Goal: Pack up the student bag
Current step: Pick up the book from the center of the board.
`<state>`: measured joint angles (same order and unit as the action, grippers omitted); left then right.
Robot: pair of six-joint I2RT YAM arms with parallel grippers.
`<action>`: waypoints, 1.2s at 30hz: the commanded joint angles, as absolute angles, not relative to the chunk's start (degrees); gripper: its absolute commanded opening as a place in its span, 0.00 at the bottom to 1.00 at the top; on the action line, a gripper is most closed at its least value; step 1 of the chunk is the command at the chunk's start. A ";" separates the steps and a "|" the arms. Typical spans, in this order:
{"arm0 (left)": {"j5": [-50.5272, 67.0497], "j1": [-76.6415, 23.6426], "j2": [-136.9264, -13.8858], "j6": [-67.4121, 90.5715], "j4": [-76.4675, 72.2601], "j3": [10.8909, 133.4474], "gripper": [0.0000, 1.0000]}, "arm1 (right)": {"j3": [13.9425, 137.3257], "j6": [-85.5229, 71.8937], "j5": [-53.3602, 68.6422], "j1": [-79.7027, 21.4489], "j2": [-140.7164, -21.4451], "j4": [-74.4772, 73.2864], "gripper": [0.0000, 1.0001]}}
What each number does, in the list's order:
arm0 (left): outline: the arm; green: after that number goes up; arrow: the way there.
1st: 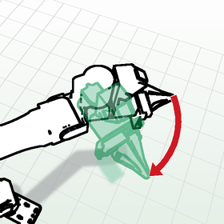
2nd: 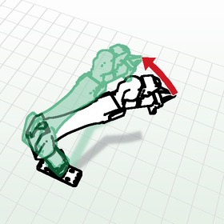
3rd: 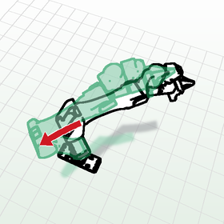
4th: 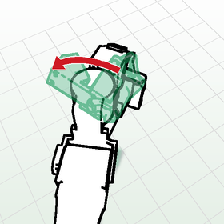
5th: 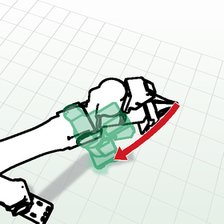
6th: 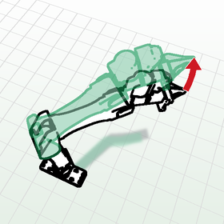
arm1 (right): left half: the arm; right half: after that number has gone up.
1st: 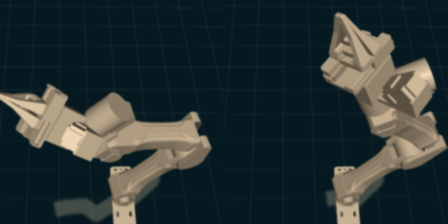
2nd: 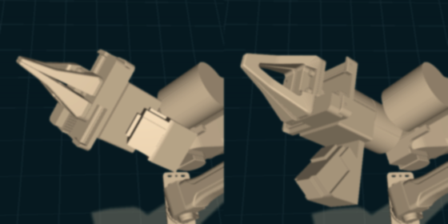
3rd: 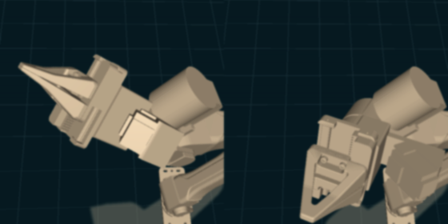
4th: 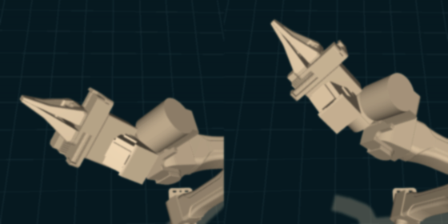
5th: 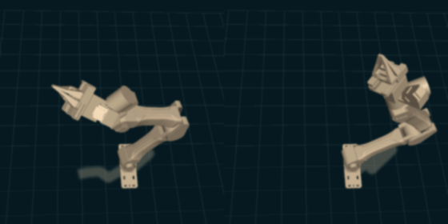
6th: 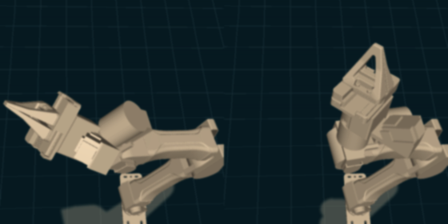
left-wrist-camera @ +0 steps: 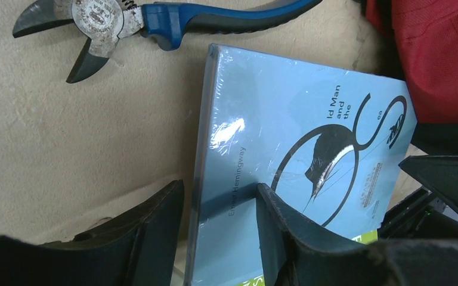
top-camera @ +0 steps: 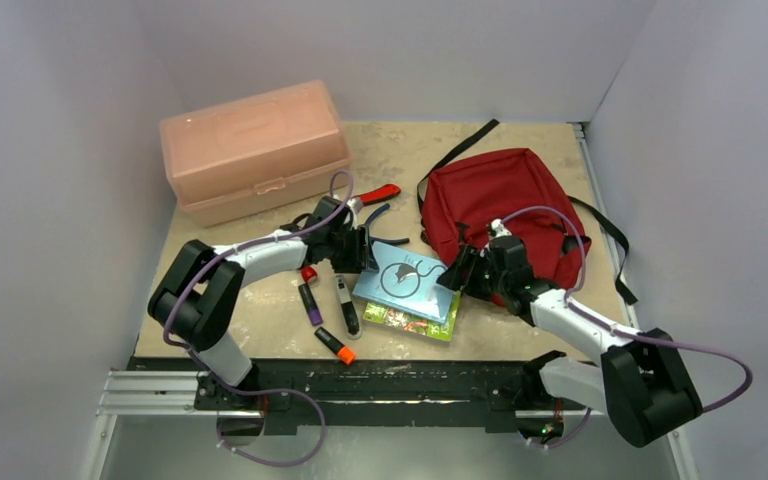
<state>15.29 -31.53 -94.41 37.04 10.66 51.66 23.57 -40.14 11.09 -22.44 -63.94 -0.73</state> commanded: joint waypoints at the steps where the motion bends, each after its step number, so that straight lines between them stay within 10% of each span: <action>1: 17.09 -31.38 -94.73 38.70 7.04 50.54 0.46 | 23.58 -42.10 12.40 -22.15 -66.45 5.42 0.68; 16: 18.61 -31.38 -95.00 39.55 4.05 48.25 0.43 | 18.16 -60.71 27.27 -22.15 -69.92 31.51 0.45; 28: 20.38 -31.40 -90.97 43.09 2.21 47.07 0.40 | 19.74 -67.88 31.11 -24.97 -67.56 36.62 0.53; 36: 20.63 -31.55 -87.14 43.51 3.29 46.57 0.40 | 17.93 -75.77 30.27 -27.41 -73.57 47.11 0.33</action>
<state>15.62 -29.67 -91.07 42.48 5.63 46.70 16.58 -69.47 24.03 -24.82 -72.95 31.42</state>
